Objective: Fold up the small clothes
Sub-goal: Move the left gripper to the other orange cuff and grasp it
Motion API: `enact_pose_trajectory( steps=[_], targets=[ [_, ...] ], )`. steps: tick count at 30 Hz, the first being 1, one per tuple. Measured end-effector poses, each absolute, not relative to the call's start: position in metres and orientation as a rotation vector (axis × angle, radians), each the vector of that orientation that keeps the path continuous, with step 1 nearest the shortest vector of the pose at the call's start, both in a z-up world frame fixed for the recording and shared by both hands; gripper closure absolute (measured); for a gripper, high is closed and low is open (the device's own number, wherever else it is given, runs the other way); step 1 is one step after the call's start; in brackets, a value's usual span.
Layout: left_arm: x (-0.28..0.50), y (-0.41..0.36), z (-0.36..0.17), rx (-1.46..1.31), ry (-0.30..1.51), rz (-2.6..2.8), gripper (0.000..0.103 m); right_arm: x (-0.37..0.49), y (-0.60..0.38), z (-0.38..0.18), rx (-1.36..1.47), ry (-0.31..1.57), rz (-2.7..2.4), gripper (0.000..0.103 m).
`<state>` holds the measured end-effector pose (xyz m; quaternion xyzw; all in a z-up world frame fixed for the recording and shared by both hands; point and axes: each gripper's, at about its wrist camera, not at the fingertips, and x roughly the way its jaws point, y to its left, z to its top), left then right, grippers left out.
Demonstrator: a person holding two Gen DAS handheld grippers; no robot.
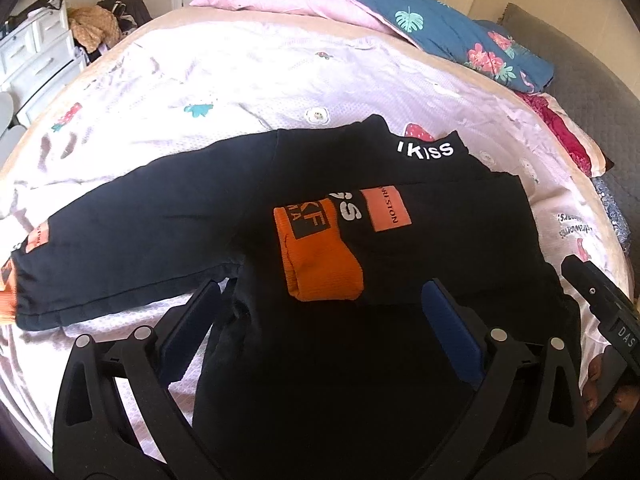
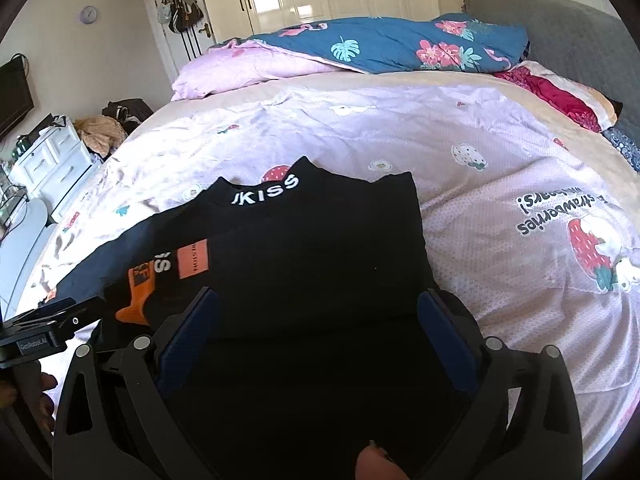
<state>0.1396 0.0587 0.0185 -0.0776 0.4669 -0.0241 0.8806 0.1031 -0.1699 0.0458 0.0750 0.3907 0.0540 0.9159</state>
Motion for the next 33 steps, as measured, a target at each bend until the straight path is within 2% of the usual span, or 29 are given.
enact_pose_trajectory(
  steps=[18,33],
  targets=[
    [0.110,0.111,0.035,-0.221,0.916,0.037,0.009,0.089,-0.108,0.069,0.093,0.779,0.222,0.004],
    [0.087,0.165,0.029,-0.302,0.899,0.129,0.009,0.081,-0.047,0.083,-0.001,0.758,0.327,0.004]
  ],
)
